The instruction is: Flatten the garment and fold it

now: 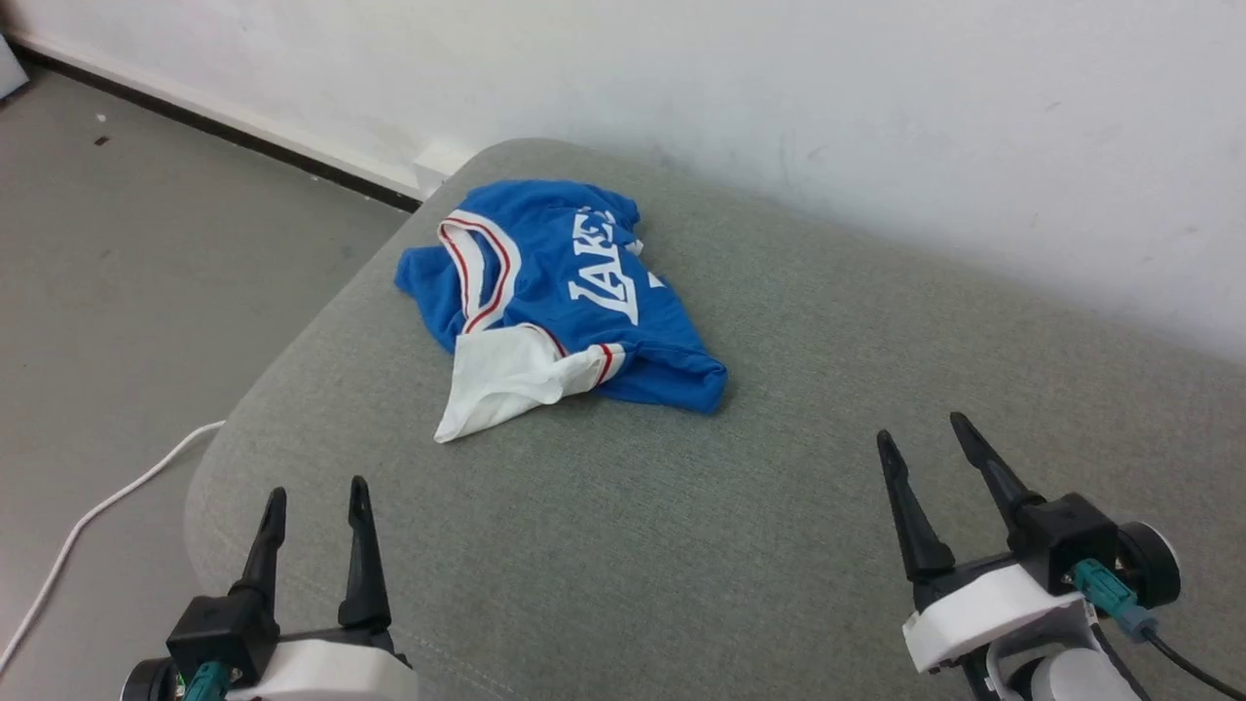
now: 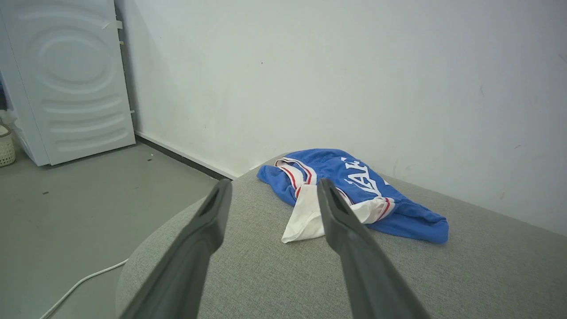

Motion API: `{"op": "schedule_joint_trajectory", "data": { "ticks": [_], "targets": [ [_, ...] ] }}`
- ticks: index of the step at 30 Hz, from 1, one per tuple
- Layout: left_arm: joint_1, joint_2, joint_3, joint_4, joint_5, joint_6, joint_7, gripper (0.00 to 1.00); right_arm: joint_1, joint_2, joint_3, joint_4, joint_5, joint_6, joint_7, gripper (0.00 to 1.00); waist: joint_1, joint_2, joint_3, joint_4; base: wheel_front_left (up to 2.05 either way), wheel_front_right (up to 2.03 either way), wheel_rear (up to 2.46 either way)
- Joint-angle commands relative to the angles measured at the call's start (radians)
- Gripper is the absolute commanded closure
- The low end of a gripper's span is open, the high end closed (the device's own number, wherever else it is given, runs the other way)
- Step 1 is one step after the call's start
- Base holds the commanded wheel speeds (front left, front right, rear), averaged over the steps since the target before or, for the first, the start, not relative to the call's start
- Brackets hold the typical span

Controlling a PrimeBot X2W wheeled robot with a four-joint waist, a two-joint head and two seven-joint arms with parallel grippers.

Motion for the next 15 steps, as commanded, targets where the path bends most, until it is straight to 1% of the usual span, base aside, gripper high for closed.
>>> {"op": "schedule_joint_trajectory", "data": {
  "ticks": [1, 15],
  "targets": [
    [0.018, -0.005, 0.002, 0.003, -0.007, 0.008, -0.012, 0.0, -0.019, 0.003, 0.005, 0.006, 0.005, -0.002, -0.011, 0.0, 0.0, -0.0001, 0.002, 0.009, 0.0, 0.0, 0.0],
    [0.03, -0.005, 0.007, 0.007, -0.019, 0.01, -0.039, 0.0, -0.034, 0.004, 0.015, 0.026, 0.008, -0.002, -0.039, 0.0, 0.0, -0.0001, 0.0, 0.059, 0.0, 0.0, 0.0]
  ]
}}
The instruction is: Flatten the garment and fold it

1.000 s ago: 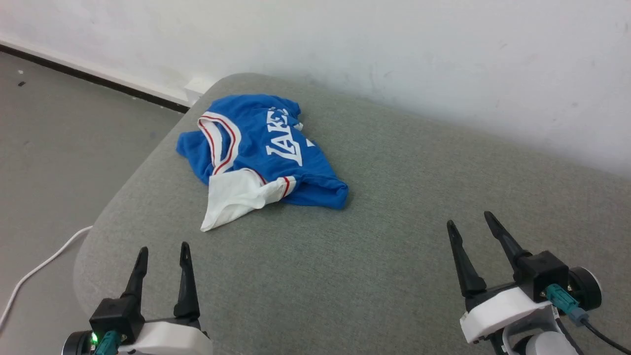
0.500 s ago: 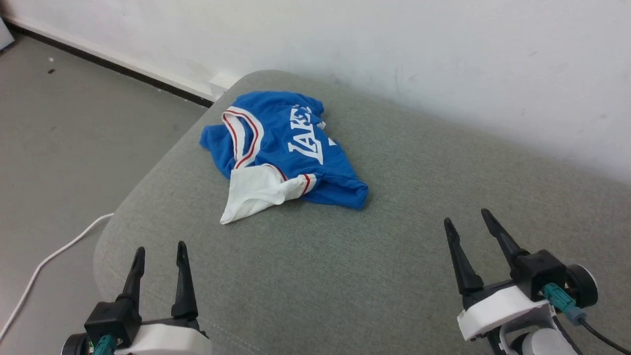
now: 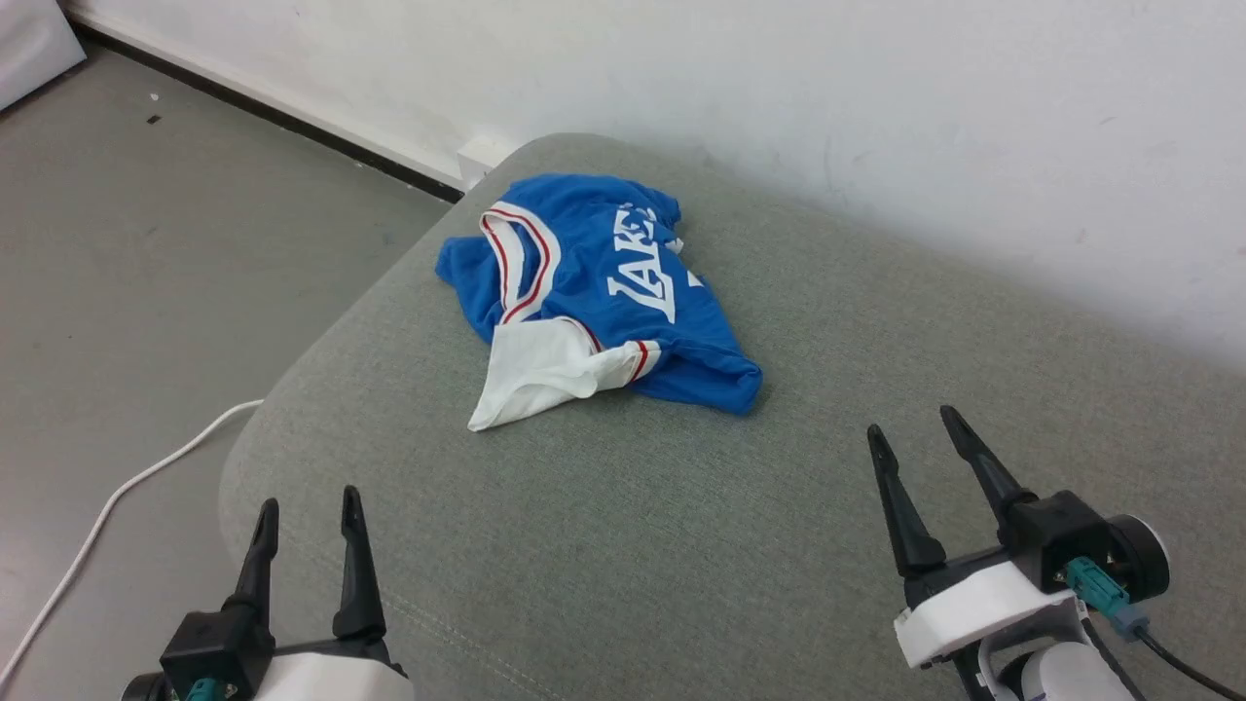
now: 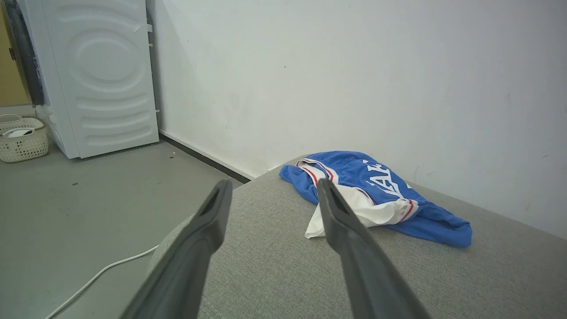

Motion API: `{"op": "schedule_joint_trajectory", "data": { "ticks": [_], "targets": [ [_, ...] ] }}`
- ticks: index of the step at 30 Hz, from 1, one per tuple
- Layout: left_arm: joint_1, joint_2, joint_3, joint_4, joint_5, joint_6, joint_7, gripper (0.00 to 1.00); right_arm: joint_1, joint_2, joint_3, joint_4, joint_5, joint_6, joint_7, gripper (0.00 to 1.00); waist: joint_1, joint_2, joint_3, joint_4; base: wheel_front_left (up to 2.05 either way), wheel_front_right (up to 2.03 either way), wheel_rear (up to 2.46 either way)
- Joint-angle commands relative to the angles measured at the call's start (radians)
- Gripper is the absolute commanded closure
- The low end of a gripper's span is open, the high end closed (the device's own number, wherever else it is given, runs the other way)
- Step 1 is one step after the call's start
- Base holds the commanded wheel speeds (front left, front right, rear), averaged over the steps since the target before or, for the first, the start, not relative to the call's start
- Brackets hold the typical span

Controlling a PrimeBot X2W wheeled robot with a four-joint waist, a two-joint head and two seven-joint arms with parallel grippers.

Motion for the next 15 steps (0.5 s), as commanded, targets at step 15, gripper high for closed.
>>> {"op": "schedule_joint_trajectory", "data": {
  "ticks": [15],
  "targets": [
    [-0.005, -0.005, 0.005, -0.017, -0.046, -0.013, -0.006, 0.0, -0.001, 0.004, -0.01, -0.004, 0.005, -0.002, -0.009, 0.0, 0.0, -0.0001, -0.008, -0.003, 0.0, 0.0, 0.0]
  ]
}}
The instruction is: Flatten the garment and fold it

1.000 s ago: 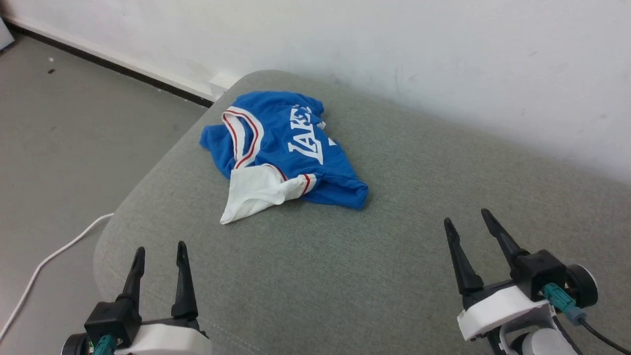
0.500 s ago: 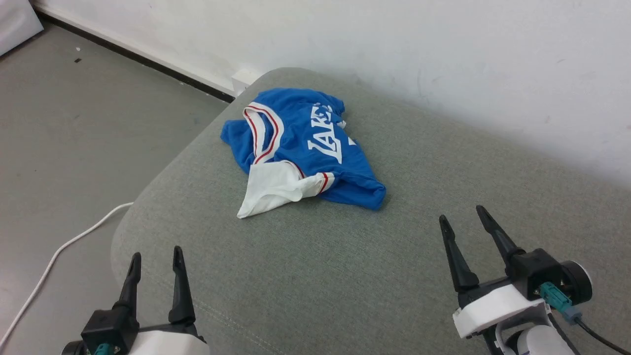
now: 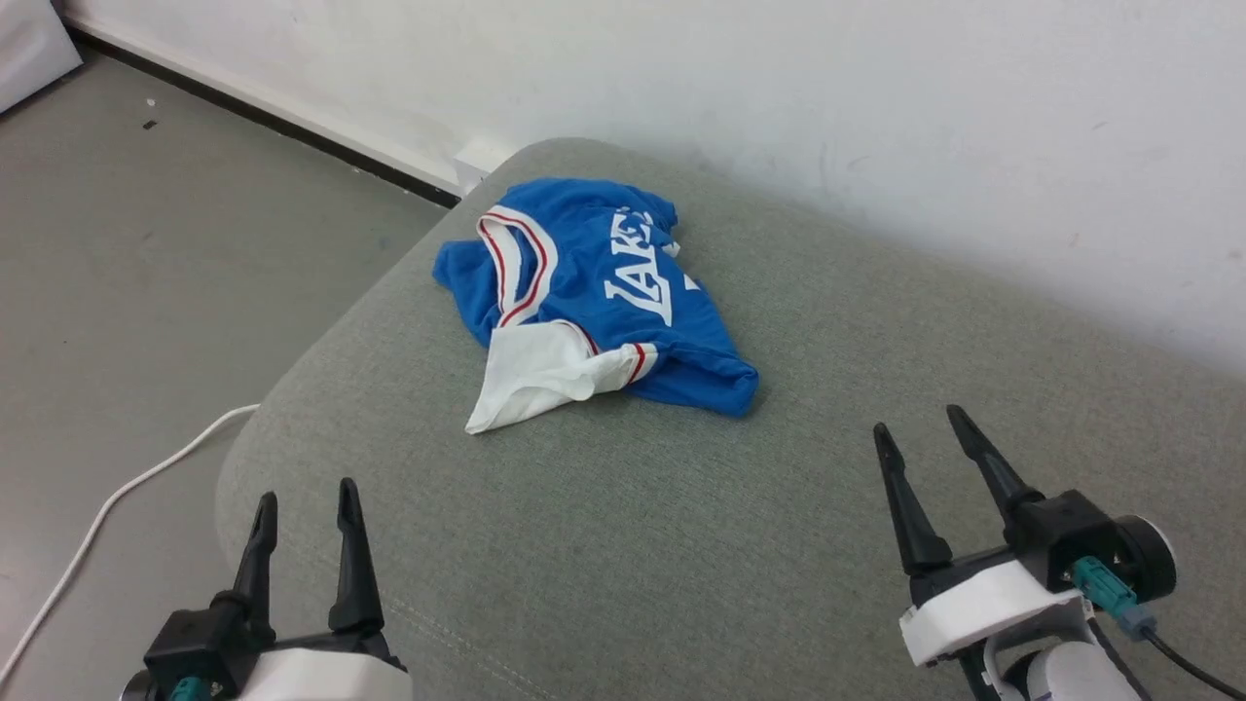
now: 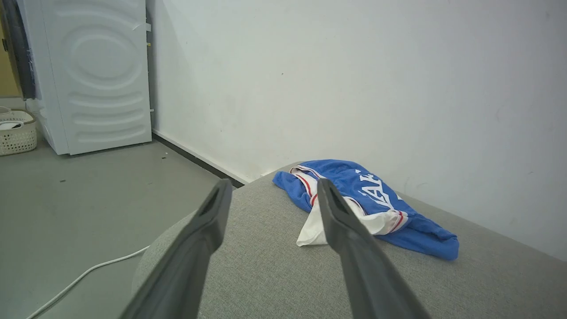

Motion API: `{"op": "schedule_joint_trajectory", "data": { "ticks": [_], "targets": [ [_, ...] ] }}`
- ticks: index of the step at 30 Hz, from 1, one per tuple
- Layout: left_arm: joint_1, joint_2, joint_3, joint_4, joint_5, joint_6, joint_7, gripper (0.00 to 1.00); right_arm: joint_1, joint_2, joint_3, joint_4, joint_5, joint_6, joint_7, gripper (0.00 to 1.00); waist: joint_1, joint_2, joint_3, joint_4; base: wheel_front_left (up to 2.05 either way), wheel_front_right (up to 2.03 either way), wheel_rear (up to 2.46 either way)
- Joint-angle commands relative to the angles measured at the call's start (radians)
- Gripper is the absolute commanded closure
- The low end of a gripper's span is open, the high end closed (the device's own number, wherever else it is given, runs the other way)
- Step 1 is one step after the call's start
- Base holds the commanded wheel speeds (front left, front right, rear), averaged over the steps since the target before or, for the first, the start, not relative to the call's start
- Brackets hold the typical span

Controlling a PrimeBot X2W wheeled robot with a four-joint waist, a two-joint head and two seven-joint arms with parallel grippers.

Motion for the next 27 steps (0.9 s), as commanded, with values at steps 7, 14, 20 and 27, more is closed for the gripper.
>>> {"op": "schedule_joint_trajectory", "data": {
  "ticks": [7, 14, 20, 27],
  "targets": [
    [-0.175, 0.041, -0.035, -0.056, -0.057, -0.097, 0.05, 0.0, -0.009, 0.003, -0.043, -0.039, -0.02, -0.002, 0.0, 0.0, 0.0, 0.0, 0.052, -0.029, 0.0, 0.0, 0.0],
    [-0.526, 0.127, -0.044, -0.092, -0.093, -0.125, 0.274, 0.0, -0.066, 0.003, -0.04, -0.173, -0.089, -0.002, 0.081, 0.0, 0.0, 0.0, 0.187, -0.094, 0.0, 0.0, 0.0],
    [-0.807, 0.196, -0.041, 0.038, -0.136, -0.139, 0.448, 0.0, -0.128, -0.033, 0.001, -0.323, -0.113, -0.002, 0.173, 0.0, 0.0, 0.0, 0.336, -0.151, 0.0, 0.0, 0.0],
    [-0.977, 0.247, -0.054, 0.273, -0.228, -0.156, 0.653, 0.0, -0.189, -0.074, 0.051, -0.432, -0.101, -0.002, 0.244, 0.0, 0.0, 0.0, 0.466, -0.214, 0.0, 0.0, 0.0]
  ]
}}
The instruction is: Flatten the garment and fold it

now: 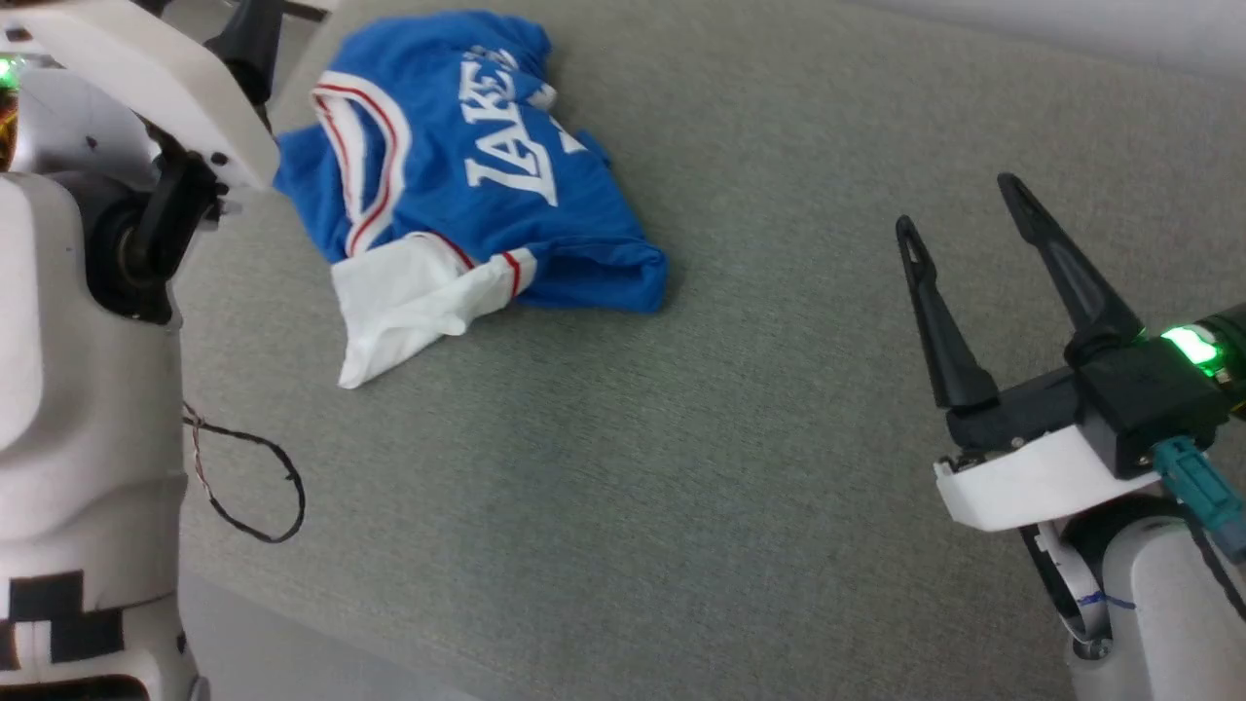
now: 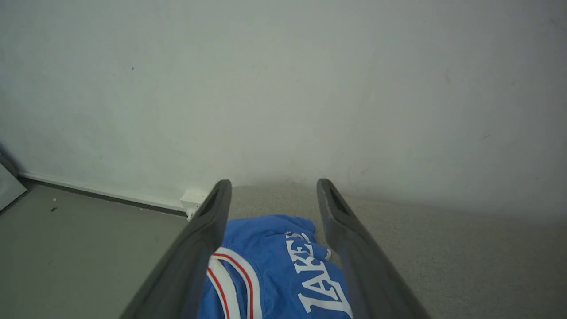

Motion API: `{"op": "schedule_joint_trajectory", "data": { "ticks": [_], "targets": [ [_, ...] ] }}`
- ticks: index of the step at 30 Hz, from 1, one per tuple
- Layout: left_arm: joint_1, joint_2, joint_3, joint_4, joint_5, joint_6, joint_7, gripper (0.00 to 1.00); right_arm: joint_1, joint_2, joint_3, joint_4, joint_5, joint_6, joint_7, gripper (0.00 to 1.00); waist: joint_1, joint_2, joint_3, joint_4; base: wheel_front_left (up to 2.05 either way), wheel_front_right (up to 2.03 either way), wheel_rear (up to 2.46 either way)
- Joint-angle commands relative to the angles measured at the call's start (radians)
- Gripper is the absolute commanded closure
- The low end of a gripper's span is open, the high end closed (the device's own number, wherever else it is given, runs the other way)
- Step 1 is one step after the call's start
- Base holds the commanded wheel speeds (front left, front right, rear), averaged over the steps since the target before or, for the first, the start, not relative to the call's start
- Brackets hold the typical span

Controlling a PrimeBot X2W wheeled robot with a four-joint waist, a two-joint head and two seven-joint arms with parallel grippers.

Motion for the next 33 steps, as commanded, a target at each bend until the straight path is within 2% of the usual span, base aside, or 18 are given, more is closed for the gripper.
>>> {"op": "schedule_joint_trajectory", "data": {
  "ticks": [1, 8, 17, 22, 23, 24, 25, 33],
  "targets": [
    [-0.03, 0.021, -0.015, 0.051, -0.016, -0.01, 0.049, 0.0, -0.021, -0.006, 0.005, -0.022, 0.007, -0.002, 0.012, 0.0, -0.0004, -0.0001, 0.141, -0.098, 0.0, 0.0, 0.0],
    [-0.066, 0.053, -0.037, 0.169, -0.065, -0.015, 0.177, 0.0, -0.042, -0.017, 0.0, -0.076, 0.009, -0.002, 0.038, 0.0, -0.0004, -0.0001, 0.225, -0.149, 0.0, 0.0, 0.0],
    [-0.061, 0.044, -0.027, 0.303, -0.112, 0.04, 0.314, 0.0, -0.063, -0.029, -0.012, -0.118, 0.016, -0.002, 0.049, 0.0, -0.0004, -0.0001, 0.303, -0.192, 0.0, 0.0, 0.0],
    [-0.05, 0.053, -0.031, 0.312, -0.109, 0.053, 0.329, 0.0, -0.075, -0.029, -0.007, -0.119, 0.019, -0.002, 0.05, 0.0, -0.0004, -0.0001, 0.314, -0.202, 0.0, 0.0, 0.0],
    [-0.048, 0.055, -0.032, 0.313, -0.109, 0.054, 0.33, 0.13, -0.078, -0.028, -0.007, -0.117, 0.02, -0.002, 0.049, 0.0, -0.0004, -0.0001, 0.315, -0.204, 0.0, 0.0, 0.0],
    [-0.047, 0.056, -0.034, 0.31, -0.107, 0.051, 0.326, 0.96, -0.081, -0.026, -0.007, -0.115, 0.021, -0.002, 0.048, 0.0, -0.0004, -0.0001, 0.315, -0.206, 0.0, 0.0, 0.0],
    [-0.045, 0.058, -0.035, 0.31, -0.108, 0.048, 0.32, 1.0, -0.083, -0.025, -0.007, -0.112, 0.022, -0.002, 0.046, 0.0, -0.0004, -0.0001, 0.313, -0.207, 0.0, 0.0, 0.0],
    [-0.061, 0.103, -0.035, 0.289, -0.083, 0.037, 0.252, 1.0, -0.074, 0.001, -0.011, -0.063, 0.036, -0.002, 0.007, 0.0, -0.0004, -0.0001, 0.238, -0.216, 0.0, 0.0, 0.0]
  ]
}}
